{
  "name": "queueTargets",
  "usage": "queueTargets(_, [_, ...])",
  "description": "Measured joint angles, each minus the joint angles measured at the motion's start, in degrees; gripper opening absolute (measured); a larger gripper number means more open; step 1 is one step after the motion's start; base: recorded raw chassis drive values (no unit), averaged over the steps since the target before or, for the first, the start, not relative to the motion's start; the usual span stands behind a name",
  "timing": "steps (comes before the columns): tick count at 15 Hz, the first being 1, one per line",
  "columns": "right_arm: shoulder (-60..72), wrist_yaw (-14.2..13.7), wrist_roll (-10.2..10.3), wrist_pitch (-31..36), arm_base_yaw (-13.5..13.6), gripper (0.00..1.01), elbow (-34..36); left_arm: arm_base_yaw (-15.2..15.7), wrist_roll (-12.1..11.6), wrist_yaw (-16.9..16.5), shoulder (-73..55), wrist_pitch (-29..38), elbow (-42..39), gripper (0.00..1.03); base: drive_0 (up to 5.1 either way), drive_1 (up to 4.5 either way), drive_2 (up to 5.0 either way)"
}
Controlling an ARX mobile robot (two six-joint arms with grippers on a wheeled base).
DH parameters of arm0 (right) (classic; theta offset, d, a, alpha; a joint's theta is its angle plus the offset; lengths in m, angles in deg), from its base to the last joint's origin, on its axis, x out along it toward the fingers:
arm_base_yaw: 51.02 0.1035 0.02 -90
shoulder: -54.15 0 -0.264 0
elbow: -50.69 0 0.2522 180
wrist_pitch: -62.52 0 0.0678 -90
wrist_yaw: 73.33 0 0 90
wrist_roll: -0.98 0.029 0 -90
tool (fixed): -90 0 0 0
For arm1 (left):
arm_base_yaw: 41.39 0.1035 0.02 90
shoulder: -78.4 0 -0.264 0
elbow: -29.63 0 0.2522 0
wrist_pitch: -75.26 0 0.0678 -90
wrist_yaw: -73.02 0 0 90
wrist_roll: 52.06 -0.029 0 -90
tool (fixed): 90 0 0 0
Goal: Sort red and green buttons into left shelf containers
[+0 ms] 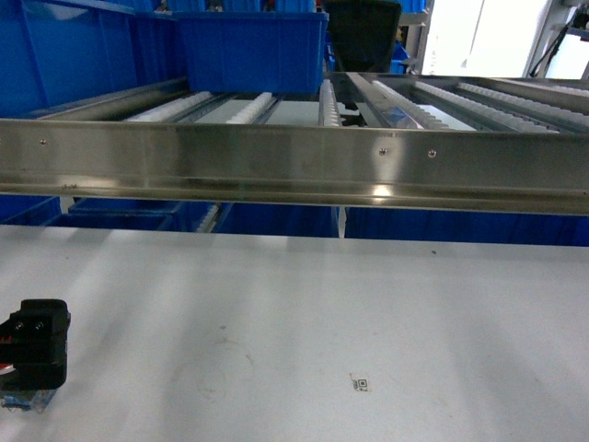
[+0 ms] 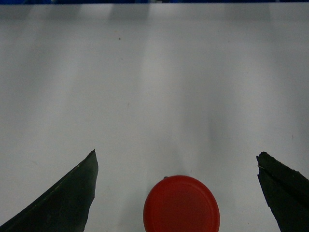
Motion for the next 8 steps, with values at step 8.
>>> queueTargets(8, [0.0, 0.0, 0.0, 0.0, 0.0, 0.26, 0.0, 3.02, -1.49, -7.02, -9.92, 7.93, -1.38, 0.98, 0.0, 0.0, 0.0])
